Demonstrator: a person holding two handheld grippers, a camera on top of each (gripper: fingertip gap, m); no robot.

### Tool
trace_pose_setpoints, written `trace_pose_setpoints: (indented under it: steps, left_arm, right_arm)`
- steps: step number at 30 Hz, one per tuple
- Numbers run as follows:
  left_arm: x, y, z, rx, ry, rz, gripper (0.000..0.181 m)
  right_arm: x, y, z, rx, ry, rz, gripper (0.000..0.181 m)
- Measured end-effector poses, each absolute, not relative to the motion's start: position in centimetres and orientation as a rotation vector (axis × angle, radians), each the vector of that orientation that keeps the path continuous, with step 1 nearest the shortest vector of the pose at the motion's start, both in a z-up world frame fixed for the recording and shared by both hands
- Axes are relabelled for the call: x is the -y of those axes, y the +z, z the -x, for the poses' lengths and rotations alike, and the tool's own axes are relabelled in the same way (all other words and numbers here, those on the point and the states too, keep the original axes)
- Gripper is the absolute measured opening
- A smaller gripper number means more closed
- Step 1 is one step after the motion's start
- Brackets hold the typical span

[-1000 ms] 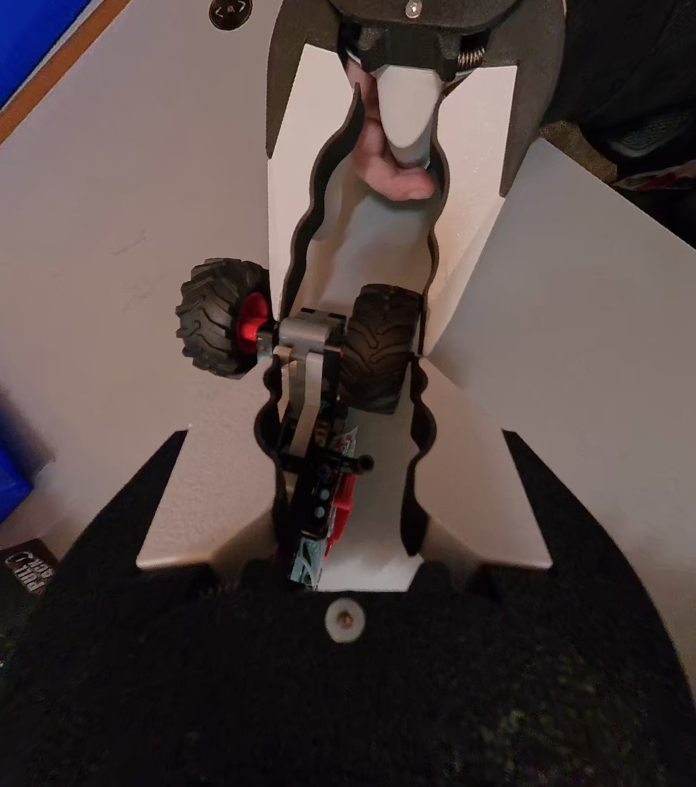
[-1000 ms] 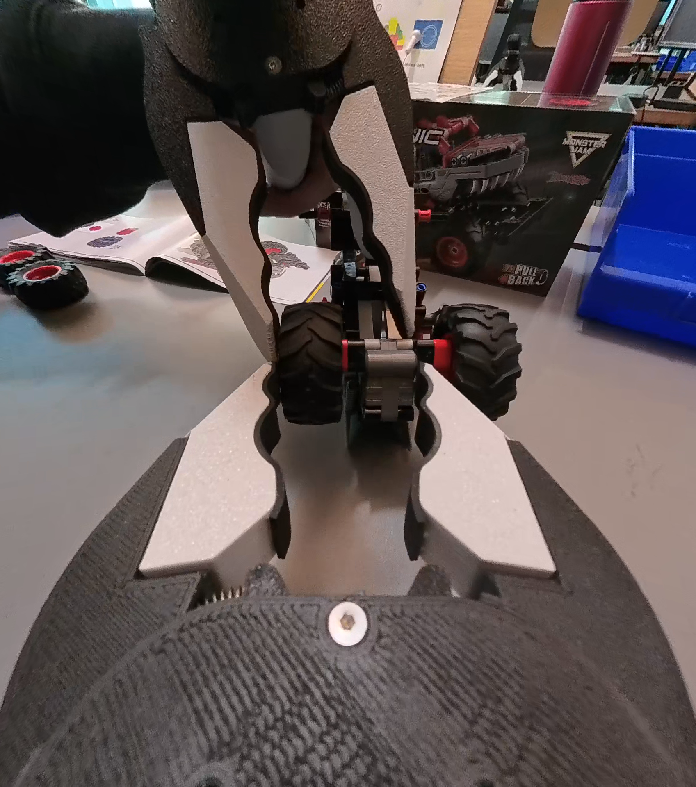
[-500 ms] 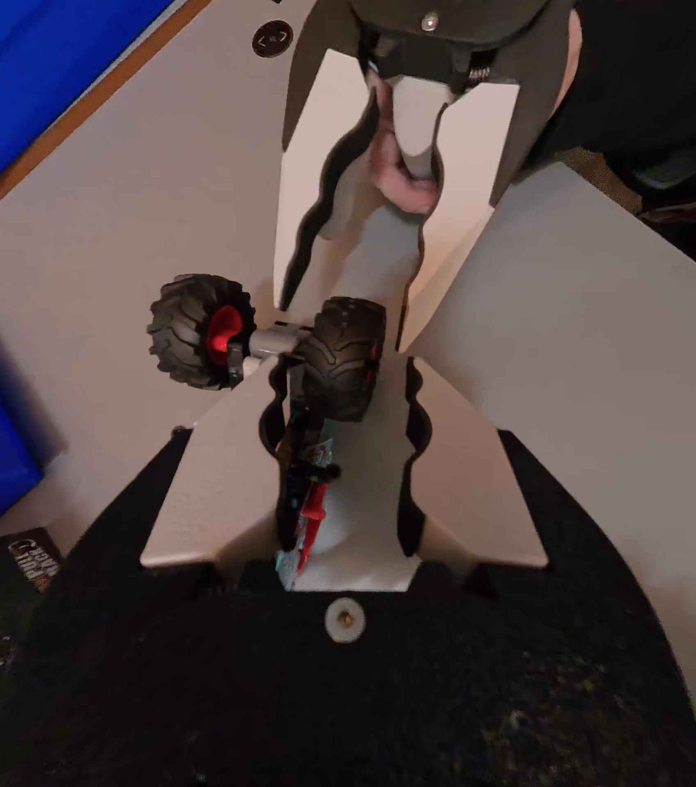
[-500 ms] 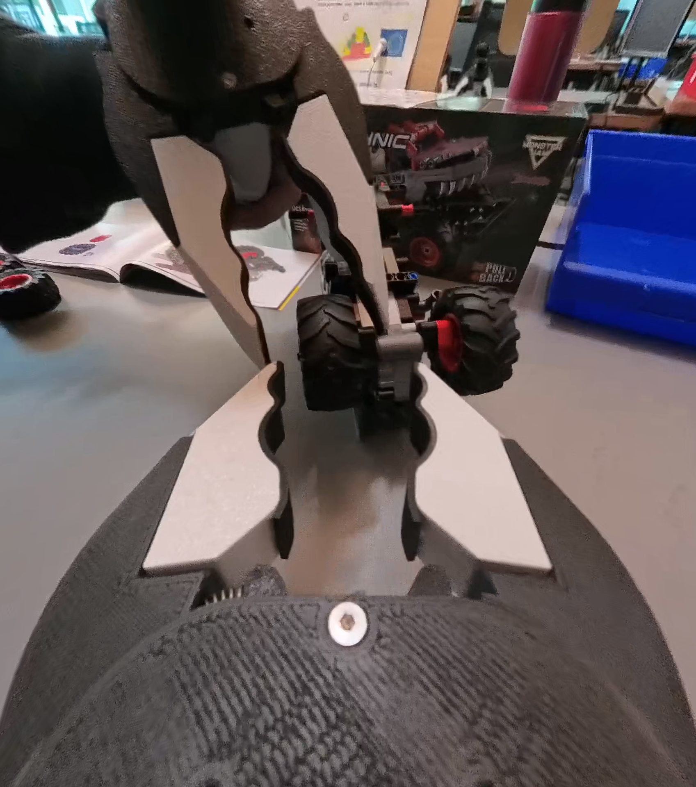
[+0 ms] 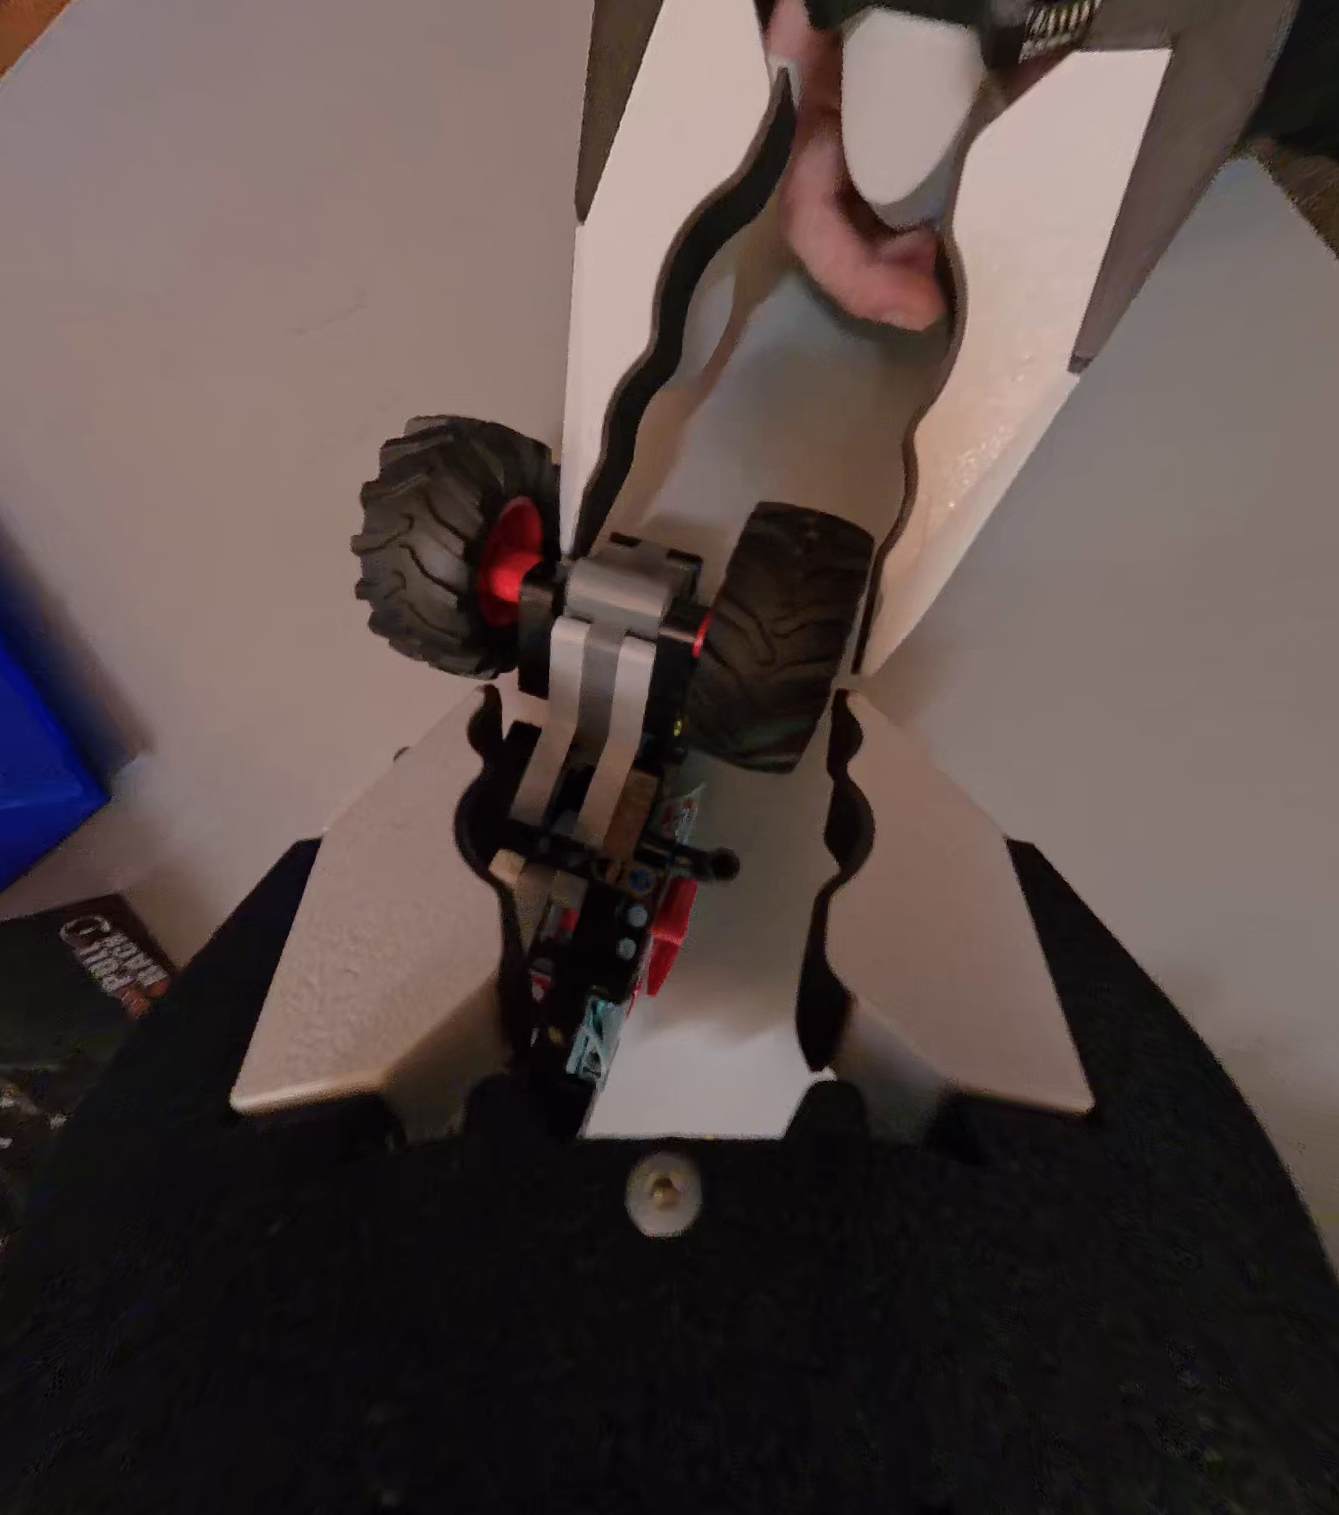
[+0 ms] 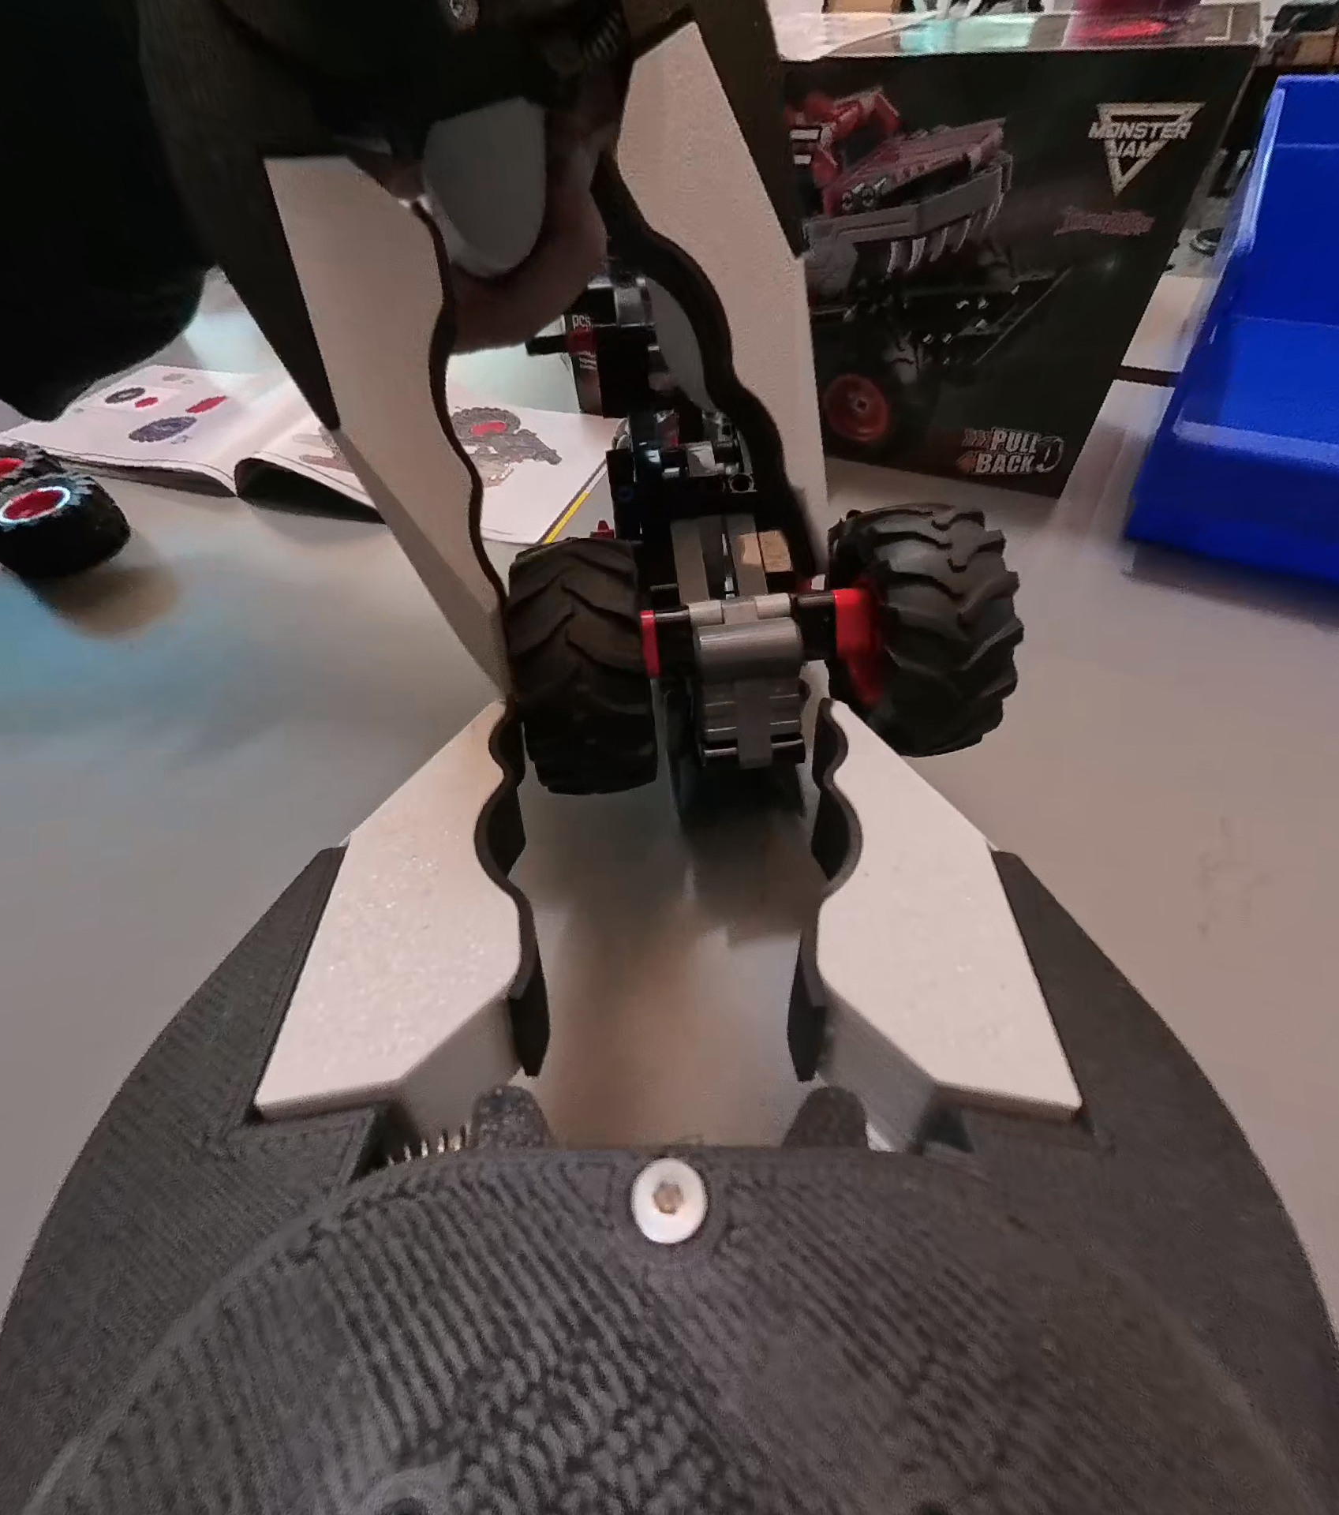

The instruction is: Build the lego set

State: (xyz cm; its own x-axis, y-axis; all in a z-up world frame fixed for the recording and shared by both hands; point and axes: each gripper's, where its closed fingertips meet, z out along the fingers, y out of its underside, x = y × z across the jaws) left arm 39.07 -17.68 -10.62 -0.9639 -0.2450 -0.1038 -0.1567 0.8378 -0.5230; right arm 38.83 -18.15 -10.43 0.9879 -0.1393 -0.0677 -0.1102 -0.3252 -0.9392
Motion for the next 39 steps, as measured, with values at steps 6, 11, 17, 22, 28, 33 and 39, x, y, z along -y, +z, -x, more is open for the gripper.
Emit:
trace_pose_setpoints:
  steps: [6,11,17,22,28,33,39]
  left_arm:
    - [17.7,-10.8,-39.7,-2.872,-0.800,0.268,0.074]
    - [17.7,-11.1,-39.8,-2.937,-0.785,0.302,0.073]
    - [17.9,-11.0,-40.0,-2.961,-0.798,0.298,0.070]
    - [18.2,-10.8,-39.4,-2.987,-0.871,0.327,0.073]
    - [18.2,-10.7,-39.4,-2.979,-0.897,0.346,0.075]
    - [18.5,-10.4,-39.3,-2.971,-0.978,0.406,0.075]
    - [18.5,-10.3,-39.2,-2.954,-0.989,0.433,0.075]
  right_arm:
    - [17.7,-10.8,-39.6,-0.138,-0.056,1.934,0.065]
    - [17.7,-10.9,-39.5,-0.102,-0.065,1.941,0.065]
    - [17.9,-10.5,-39.4,-0.103,-0.035,1.919,0.066]
    - [18.0,-10.3,-39.0,-0.096,-0.006,1.899,0.067]
    - [18.0,-10.1,-38.9,-0.098,0.029,1.886,0.069]
    - [18.1,-9.7,-38.9,-0.111,0.054,1.857,0.071]
    - [18.0,-9.7,-38.8,-0.106,0.044,1.859,0.072]
